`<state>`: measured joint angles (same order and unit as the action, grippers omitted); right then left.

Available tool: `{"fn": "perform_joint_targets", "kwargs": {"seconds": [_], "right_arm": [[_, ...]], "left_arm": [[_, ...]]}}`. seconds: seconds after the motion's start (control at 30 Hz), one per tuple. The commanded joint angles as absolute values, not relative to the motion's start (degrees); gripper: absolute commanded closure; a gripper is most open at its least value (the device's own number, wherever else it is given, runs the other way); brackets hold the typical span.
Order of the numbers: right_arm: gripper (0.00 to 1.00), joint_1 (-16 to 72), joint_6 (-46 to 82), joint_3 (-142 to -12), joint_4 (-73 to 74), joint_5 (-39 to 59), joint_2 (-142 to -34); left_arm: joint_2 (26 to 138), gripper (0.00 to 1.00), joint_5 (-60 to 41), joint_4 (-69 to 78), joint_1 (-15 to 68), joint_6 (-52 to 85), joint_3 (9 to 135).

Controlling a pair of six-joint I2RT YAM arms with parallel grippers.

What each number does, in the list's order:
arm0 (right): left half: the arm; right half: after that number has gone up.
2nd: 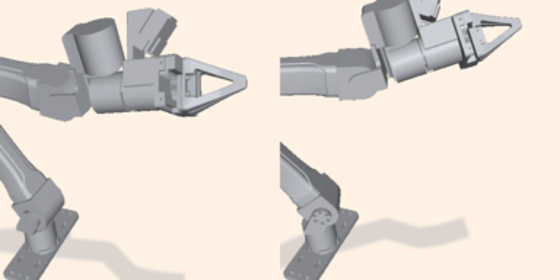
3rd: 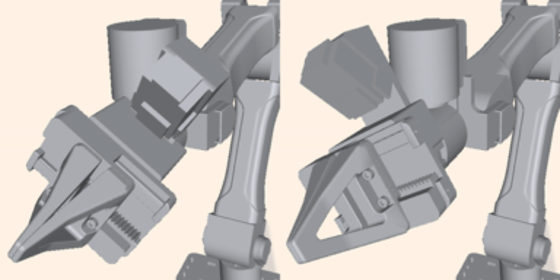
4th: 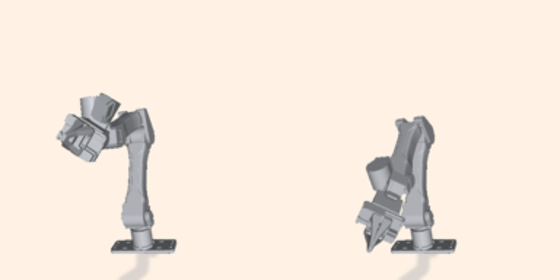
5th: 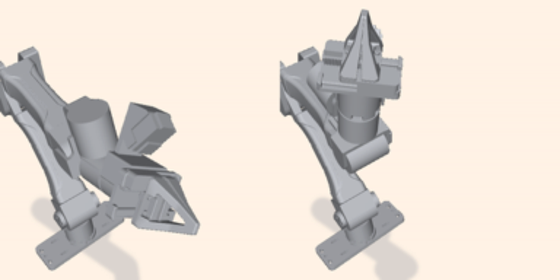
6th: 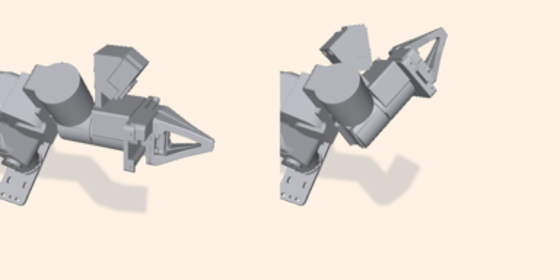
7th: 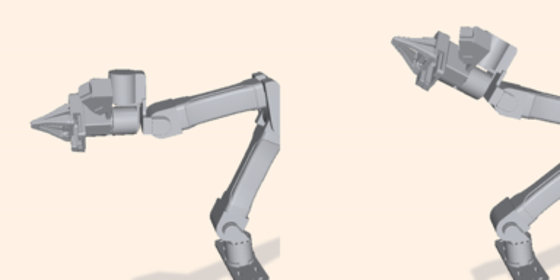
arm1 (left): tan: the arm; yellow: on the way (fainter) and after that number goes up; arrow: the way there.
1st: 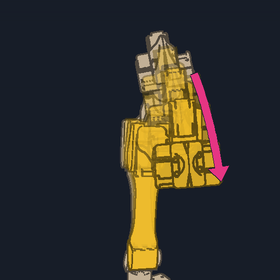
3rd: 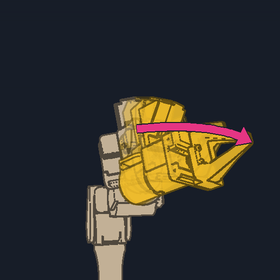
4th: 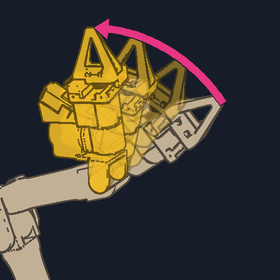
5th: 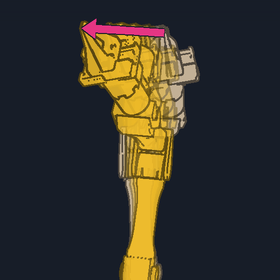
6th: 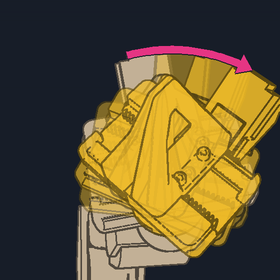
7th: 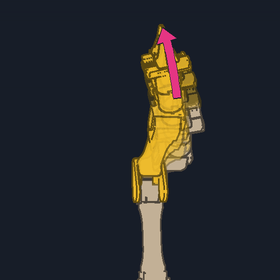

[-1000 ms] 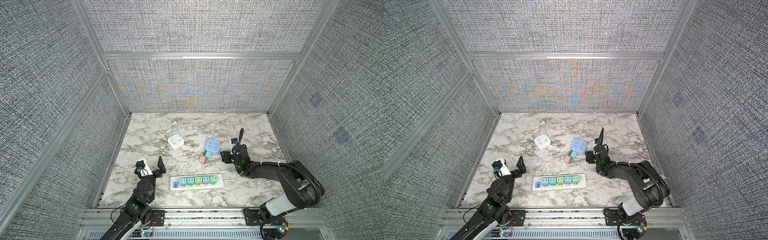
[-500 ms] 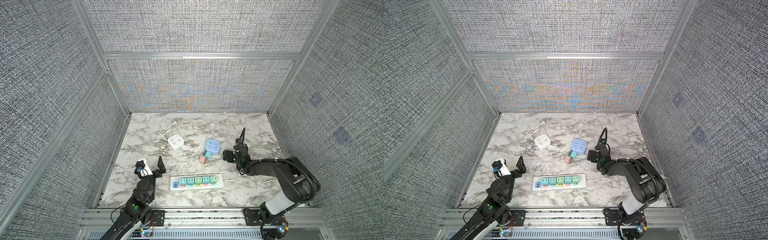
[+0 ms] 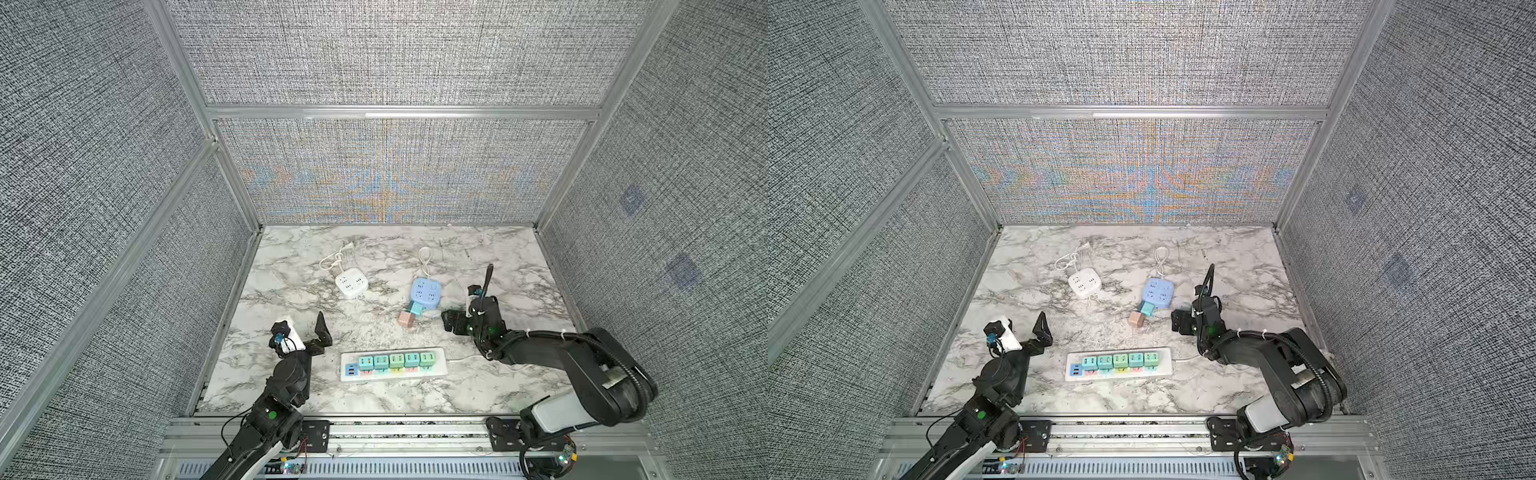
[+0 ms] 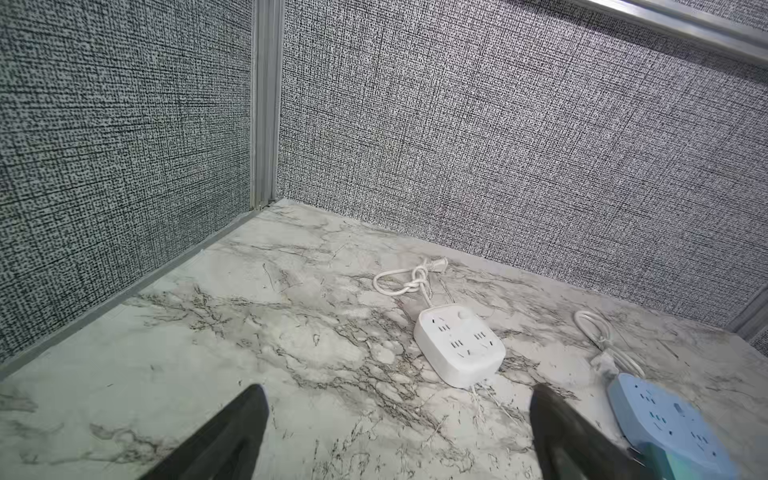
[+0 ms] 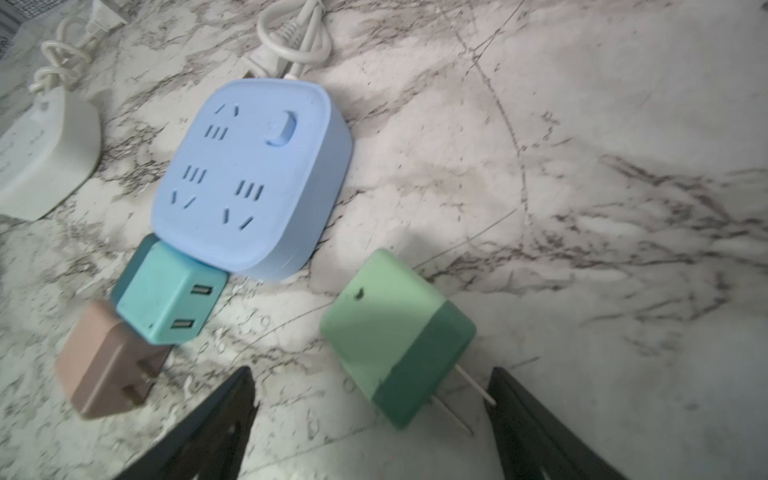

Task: Insert the plug
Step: 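Lift the mint-green charger off the table with the right gripper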

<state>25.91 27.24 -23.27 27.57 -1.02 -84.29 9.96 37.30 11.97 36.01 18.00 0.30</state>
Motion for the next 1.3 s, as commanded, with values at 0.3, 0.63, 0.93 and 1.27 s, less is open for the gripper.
{"fn": "perform_joint_targets", "kwargs": {"seconds": [0.3,0.63,0.93,1.27], "right_arm": [[0.17,29.4,27.4,-24.6,21.7,-11.7,-77.3],[0.17,29.1,23.6,-35.6,12.9,-14.8,-88.1],[0.22,28.8,23.4,-38.2,12.7,-10.9,-94.0],[0.36,28.8,22.7,-38.4,12.2,-10.3,-95.4]], "left_arm": [[9.9,0.00,36.7,13.8,36.0,17.1,-1.6],[10.2,0.00,36.7,13.8,36.0,17.0,-1.5],[10.6,0.00,36.6,14.2,36.0,17.0,-1.5],[10.8,0.00,36.4,14.3,35.9,17.0,-1.5]]}}
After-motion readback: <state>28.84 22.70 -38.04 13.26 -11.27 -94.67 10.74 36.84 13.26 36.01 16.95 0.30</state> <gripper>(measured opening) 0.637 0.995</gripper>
